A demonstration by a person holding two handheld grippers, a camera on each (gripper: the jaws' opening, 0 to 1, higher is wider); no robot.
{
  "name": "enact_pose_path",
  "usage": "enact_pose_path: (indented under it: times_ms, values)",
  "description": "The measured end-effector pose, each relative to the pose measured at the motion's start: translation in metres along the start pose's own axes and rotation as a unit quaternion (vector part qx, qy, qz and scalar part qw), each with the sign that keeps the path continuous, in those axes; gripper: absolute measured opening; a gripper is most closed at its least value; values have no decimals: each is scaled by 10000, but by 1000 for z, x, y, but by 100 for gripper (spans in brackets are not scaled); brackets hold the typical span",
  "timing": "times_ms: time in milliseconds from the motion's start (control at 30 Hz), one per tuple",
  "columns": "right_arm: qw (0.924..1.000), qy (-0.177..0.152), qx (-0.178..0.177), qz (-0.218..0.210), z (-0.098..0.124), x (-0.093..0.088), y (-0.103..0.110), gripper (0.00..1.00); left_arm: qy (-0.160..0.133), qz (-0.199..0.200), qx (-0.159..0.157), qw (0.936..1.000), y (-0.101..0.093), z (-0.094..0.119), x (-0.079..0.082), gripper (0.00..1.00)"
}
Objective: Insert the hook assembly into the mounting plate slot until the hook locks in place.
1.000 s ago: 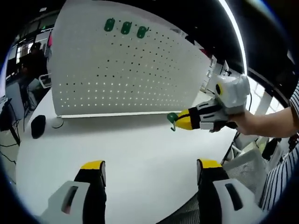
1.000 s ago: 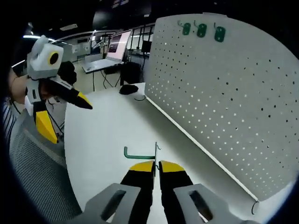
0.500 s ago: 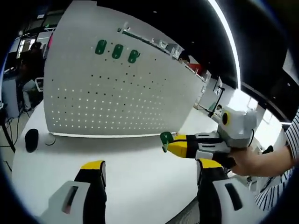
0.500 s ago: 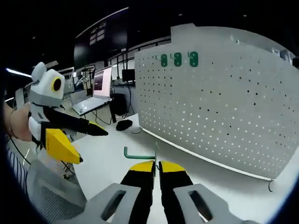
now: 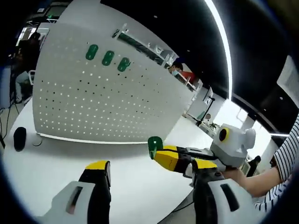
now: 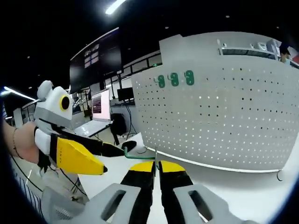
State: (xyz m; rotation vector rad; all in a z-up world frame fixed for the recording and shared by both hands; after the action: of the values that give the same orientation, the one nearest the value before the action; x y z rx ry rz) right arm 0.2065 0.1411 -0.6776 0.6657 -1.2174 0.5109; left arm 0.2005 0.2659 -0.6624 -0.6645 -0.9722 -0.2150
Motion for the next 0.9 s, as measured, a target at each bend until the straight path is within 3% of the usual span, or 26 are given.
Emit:
enact_pose_path:
  times_ms: [233,733,900]
  values:
    - [9999,-108,97,-47,2,6,4,2,-67,64,-174,9998,-6,1,6,62]
    - [9993,-309,181,-39,4,19,13,1,-275,300,-544,9977,-15,-1,15,28]
    - [9993,-353,147,-25,7,21,12,1,-274,414,-607,9969,-16,-2,17,25]
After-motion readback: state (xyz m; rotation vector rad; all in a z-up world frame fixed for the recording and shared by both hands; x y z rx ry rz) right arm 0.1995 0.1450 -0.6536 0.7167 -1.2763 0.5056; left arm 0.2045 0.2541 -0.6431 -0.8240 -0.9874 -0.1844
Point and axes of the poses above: the point that each gripper's makers call its tool centre point, and the gripper's own axes: z roughly backward along the fingers, y roughly to its left, x roughly out of its top, the point moved 7 cm from there along z, roughly backward along the fingers, and after that the axes turned 13 degrees about x, right-handed, at the moved point
